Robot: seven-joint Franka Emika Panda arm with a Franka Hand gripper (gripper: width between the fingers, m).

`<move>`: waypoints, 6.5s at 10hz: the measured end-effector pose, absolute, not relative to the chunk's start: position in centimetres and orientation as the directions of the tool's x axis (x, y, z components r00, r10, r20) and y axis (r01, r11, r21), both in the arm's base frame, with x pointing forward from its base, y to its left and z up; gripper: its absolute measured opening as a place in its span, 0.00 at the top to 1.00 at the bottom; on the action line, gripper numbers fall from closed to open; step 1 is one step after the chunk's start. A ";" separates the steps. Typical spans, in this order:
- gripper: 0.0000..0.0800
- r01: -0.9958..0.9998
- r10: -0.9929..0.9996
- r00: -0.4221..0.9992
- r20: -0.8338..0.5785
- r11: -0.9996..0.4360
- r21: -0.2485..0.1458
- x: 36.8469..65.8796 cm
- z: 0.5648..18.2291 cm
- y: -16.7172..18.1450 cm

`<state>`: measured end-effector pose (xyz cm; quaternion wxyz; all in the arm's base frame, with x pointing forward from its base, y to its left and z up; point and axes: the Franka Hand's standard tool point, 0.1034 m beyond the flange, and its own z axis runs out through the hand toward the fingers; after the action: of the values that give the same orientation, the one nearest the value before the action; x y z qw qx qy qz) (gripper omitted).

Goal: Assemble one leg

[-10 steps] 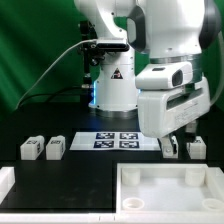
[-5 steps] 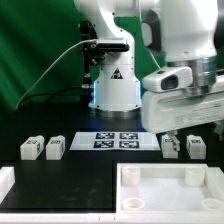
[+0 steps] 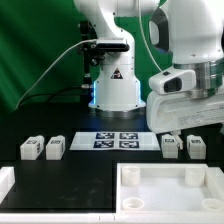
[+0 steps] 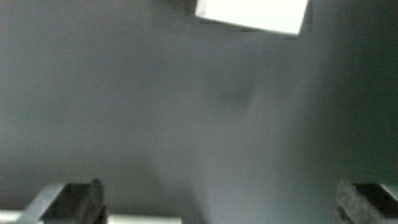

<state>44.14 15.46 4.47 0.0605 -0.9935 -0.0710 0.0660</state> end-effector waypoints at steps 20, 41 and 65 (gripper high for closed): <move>0.64 0.009 0.022 0.610 -0.792 -1.000 -0.021 37.3 0.5 17.8; 0.64 0.102 0.054 0.909 0.413 -0.990 -0.096 58.8 15.1 10.2; 0.64 0.046 -0.025 0.828 0.561 -0.993 -0.112 61.3 6.6 11.9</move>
Offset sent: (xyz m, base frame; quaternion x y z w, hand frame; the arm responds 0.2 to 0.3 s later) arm -0.0085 0.0112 -0.0049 -0.0013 -0.2579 0.0128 0.9661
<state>61.34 11.87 6.57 0.0601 -0.9541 -0.0055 -0.2935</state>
